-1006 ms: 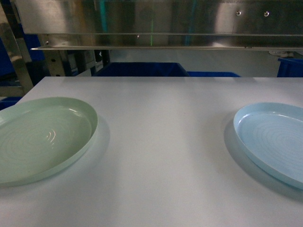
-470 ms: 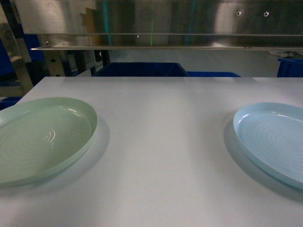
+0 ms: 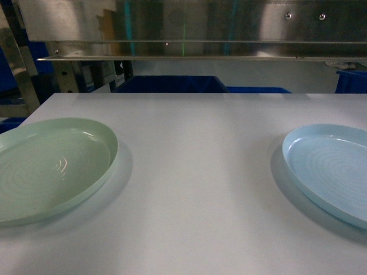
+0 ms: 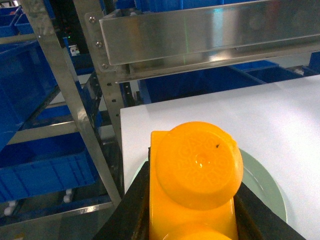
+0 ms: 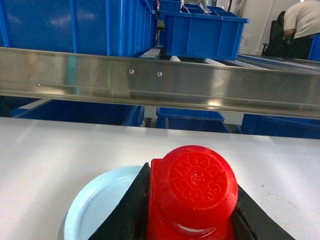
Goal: Sort and place red and yellow blocks in left bins
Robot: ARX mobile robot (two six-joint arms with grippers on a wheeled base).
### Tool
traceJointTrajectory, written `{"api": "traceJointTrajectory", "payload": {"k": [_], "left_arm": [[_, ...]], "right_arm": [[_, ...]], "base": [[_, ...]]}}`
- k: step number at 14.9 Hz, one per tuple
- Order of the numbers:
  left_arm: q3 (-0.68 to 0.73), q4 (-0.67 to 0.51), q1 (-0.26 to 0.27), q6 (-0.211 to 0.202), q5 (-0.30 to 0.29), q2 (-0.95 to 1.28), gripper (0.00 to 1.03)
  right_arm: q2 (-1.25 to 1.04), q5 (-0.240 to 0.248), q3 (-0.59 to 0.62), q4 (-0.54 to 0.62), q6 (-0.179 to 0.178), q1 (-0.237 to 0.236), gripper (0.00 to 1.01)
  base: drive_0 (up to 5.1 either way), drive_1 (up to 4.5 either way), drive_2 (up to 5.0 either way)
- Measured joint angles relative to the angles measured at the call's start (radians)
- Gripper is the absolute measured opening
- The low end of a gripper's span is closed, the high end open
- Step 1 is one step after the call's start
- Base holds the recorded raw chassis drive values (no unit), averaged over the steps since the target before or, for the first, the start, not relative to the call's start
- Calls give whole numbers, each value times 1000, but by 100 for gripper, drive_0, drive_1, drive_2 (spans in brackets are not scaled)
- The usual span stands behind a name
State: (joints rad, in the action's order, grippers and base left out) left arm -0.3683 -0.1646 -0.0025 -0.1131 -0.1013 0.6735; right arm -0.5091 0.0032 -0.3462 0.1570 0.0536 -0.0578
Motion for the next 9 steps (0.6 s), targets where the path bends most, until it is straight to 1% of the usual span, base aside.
{"api": "traceJointTrajectory", "payload": {"k": [5,9], "left_arm": [[-9,-5,11,0,-5,6,27],[-11,16,21,-1,-15,9,27]], "right_arm": [[0,0,0,0,0,0,27],[0,0,0,0,0,0,27]], "base": [[0,0,0],[0,0,0]]}}
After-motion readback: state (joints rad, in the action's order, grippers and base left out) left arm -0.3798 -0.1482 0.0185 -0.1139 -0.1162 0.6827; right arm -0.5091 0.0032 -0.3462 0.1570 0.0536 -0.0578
